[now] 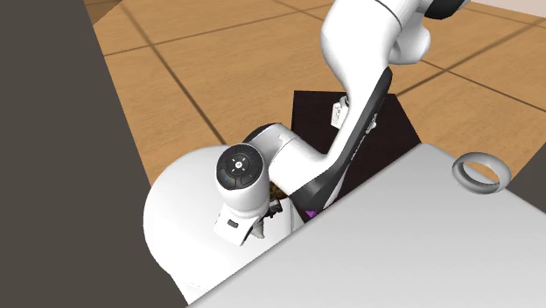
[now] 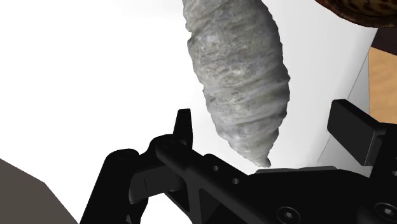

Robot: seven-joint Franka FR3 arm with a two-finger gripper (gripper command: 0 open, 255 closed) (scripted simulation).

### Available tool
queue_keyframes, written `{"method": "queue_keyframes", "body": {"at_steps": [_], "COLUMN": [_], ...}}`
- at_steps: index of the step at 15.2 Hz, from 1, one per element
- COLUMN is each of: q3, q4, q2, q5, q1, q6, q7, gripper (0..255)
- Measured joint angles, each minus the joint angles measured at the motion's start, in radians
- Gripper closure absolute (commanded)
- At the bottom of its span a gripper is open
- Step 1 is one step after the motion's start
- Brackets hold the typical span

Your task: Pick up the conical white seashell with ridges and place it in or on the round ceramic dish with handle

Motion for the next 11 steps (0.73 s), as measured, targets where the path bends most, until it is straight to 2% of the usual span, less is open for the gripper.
{"method": "queue_keyframes", "body": {"at_steps": [8,9,11], "q3": [0.008,0.008,0.008], "q4": [-0.004,-0.004,-0.003], "q2": [0.023,0.024,0.023], "q5": [0.009,0.009,0.009], "q1": [-0.006,-0.006,-0.006], "q6": [0.027,0.027,0.027], "q7": [-0.004,-0.004,-0.004], "gripper": [0,255,255]}}
